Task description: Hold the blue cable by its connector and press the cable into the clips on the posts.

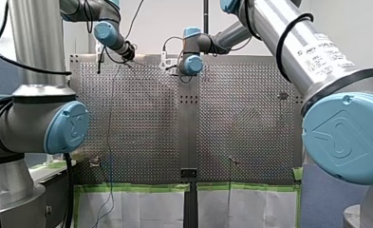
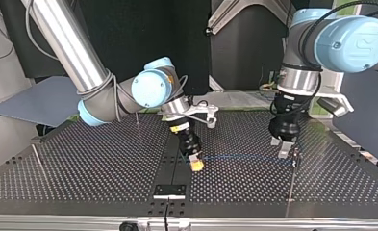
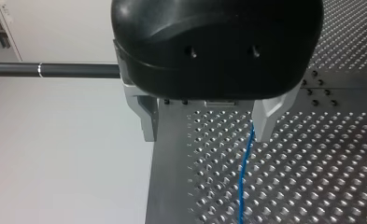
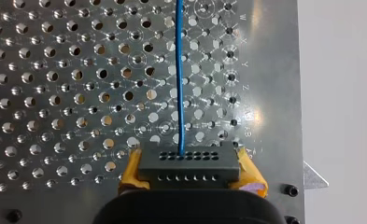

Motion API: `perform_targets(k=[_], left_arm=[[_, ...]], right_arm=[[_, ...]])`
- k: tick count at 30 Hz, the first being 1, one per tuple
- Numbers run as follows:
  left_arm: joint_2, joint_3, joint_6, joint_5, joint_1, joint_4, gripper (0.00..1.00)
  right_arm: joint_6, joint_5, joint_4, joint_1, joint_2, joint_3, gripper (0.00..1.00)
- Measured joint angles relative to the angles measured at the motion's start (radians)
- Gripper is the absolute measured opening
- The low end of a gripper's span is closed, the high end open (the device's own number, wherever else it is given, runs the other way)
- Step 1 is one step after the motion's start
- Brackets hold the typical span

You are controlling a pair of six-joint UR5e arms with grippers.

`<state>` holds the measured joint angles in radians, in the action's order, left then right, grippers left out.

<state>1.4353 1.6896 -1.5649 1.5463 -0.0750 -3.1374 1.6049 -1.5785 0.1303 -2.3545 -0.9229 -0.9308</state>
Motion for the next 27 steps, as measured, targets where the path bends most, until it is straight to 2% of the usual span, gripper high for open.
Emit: perform_targets(k=[7,11,16,27], left_arm=[[0.067,-0.038,0.019,0.068,-0.069,0.012,1.0],[0.081,-0.04,0.028,0.108,-0.099,0.003,1.0],[0.085,-0.041,0.039,0.152,-0.105,0.003,1.0],[0.142,-0.06,0.079,0.26,-0.106,0.058,1.0]], right_arm=[[0.0,0.001,-0.001,0.001,0.0,0.0,0.0],[0.0,0.001,-0.001,0.011,0.0,0.0,0.0],[0.0,0.002,-0.001,0.019,0.0,0.0,0.0],[-0.002,0.005,-0.002,0.019,0.0,0.0,0.0]])
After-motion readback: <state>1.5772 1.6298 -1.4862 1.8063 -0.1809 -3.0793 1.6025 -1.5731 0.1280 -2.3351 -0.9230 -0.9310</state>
